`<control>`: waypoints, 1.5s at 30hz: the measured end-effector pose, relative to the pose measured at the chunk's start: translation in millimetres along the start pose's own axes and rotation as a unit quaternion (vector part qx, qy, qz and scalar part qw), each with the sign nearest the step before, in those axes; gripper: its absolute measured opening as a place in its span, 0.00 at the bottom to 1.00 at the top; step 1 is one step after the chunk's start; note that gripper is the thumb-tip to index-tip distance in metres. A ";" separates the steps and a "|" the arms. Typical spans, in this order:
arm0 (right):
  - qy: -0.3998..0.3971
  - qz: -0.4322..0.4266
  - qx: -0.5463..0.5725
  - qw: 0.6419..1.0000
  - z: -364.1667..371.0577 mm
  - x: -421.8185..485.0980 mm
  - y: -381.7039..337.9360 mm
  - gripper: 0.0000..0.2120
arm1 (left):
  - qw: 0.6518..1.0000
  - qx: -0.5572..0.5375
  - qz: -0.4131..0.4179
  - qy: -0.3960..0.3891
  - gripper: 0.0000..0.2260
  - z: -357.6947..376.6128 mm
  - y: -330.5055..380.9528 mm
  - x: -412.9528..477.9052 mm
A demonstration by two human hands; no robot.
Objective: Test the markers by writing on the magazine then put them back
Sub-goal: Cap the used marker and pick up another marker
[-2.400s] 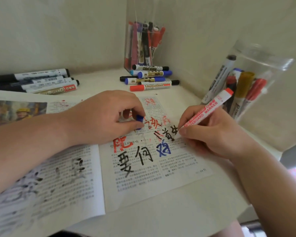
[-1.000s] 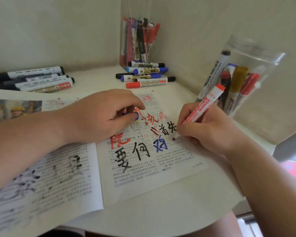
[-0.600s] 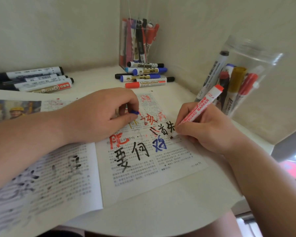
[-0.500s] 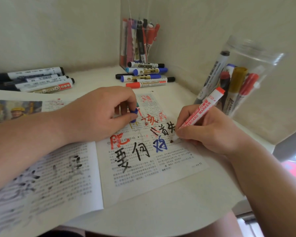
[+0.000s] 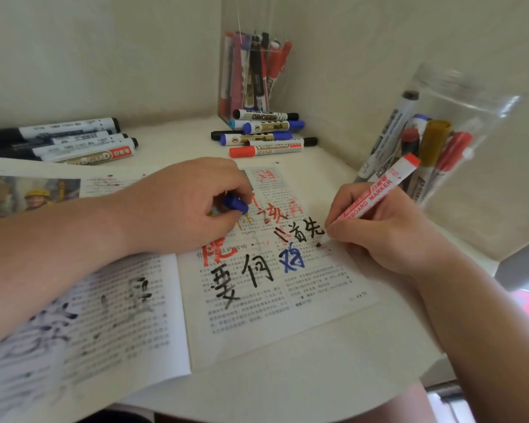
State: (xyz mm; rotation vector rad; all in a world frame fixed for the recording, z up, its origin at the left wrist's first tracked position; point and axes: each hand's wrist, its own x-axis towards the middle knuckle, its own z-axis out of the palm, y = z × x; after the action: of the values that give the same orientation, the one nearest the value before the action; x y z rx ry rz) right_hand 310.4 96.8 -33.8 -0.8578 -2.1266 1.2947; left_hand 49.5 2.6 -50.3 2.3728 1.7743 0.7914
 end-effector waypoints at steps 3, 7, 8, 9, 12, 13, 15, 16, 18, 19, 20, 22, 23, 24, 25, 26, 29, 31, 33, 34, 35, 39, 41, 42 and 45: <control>-0.016 0.002 0.000 1.000 -0.4 -1.8 -1.6 0.04 | 1.000 -0.001 -0.016 0.016 0.07 -0.3 1.9 -1.4; -0.038 0.015 0.010 0.999 -1.3 -4.0 -3.1 0.05 | 0.999 -0.012 -0.005 0.030 0.11 -0.7 5.5 -2.3; -0.046 0.021 0.012 0.999 -1.8 -4.2 -2.8 0.05 | 1.000 -0.011 0.004 0.029 0.12 -1.1 6.6 -1.9; -0.046 0.026 0.014 0.998 -2.4 -3.8 -1.7 0.05 | 0.999 -0.007 0.015 0.029 0.13 -1.5 7.2 -1.7; -0.019 0.018 0.006 1.000 -2.3 -1.0 1.3 0.05 | 0.999 -0.006 0.017 0.042 0.15 -3.3 7.7 -1.7; -0.006 0.012 0.004 1.000 -1.6 -0.1 2.4 0.05 | 0.998 -0.011 0.011 0.053 0.15 -3.4 7.7 -2.2; 0.020 0.004 0.009 1.000 -0.4 1.9 4.1 0.04 | 0.997 -0.021 0.003 0.069 0.11 -3.7 8.7 -3.4; 0.029 0.002 0.007 1.000 0.3 3.0 4.8 0.04 | 0.997 -0.028 -0.004 0.071 0.09 -3.7 9.2 -3.5; 0.039 0.001 -0.010 0.999 1.3 4.3 5.6 0.04 | 0.997 -0.045 -0.022 0.065 0.08 -3.8 9.5 -3.1; 0.039 0.001 -0.016 0.999 1.5 4.5 5.8 0.05 | 0.996 -0.056 -0.029 0.059 0.10 -3.8 9.1 -2.9; 0.034 0.002 -0.016 0.999 1.3 4.1 5.9 0.05 | 0.996 -0.065 -0.031 0.053 0.12 -3.5 8.4 -2.8; 0.017 0.006 0.007 1.000 0.3 1.9 5.2 0.04 | 0.996 -0.076 -0.030 0.047 0.15 -3.5 8.9 -2.9; 0.008 0.008 0.017 1.000 -0.4 1.2 4.8 0.04 | 0.995 -0.079 -0.030 0.046 0.16 -3.7 9.6 -3.0; 0.002 0.010 0.018 1.000 -1.1 1.0 4.7 0.04 | 0.995 -0.081 -0.030 0.047 0.17 -3.9 9.8 -3.0; 0.000 0.012 0.011 1.000 -1.5 1.0 4.4 0.04 | 0.995 -0.082 -0.031 0.049 0.17 -4.3 10.0 -3.0; 0.004 0.012 -0.002 1.000 -1.3 1.6 4.8 0.04 | 0.995 -0.080 -0.035 0.050 0.16 -4.5 9.9 -2.8; 0.042 0.001 -0.018 0.999 0.7 3.6 7.0 0.04 | 0.995 -0.076 -0.049 0.050 0.11 -5.4 9.9 -2.2; 0.056 -0.014 0.012 0.998 0.3 6.0 6.7 0.06 | 0.993 -0.086 -0.068 0.048 0.09 -6.5 10.6 -1.9; 0.029 -0.044 0.040 0.998 -0.4 10.9 -4.2 0.04 | 0.992 -0.080 -0.090 0.034 0.09 -7.3 10.9 -0.8; 0.005 -0.064 0.046 0.997 -0.6 15.4 -13.6 0.04 | 0.991 -0.075 -0.105 0.025 0.09 -7.5 10.5 0.0; -0.018 -0.078 0.044 0.996 -0.5 21.7 -25.0 0.04 | 0.990 -0.075 -0.121 0.019 0.09 -7.3 10.1 1.1; -0.099 -0.081 0.046 0.991 2.6 62.1 -75.4 0.04 | 0.978 -0.122 -0.169 0.022 0.09 -6.9 7.5 4.5; -0.115 -0.080 0.034 0.990 7.8 83.1 -91.6 0.07 | 0.975 -0.135 -0.175 0.022 0.09 -6.0 5.9 3.6; -0.116 -0.082 0.031 0.989 13.0 91.3 -93.8 0.07 | 0.974 -0.142 -0.174 0.024 0.11 -5.7 4.9 3.3; -0.110 -0.101 0.068 0.986 32.4 100.4 -76.5 0.06 | 0.968 -0.184 -0.167 0.031 0.17 -5.4 4.0 3.3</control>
State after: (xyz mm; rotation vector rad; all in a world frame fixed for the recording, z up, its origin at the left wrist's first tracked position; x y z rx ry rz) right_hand 200.7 124.7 31.0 -0.4470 -2.1939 1.4609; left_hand 51.2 3.0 -43.1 1.7763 1.7935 1.0437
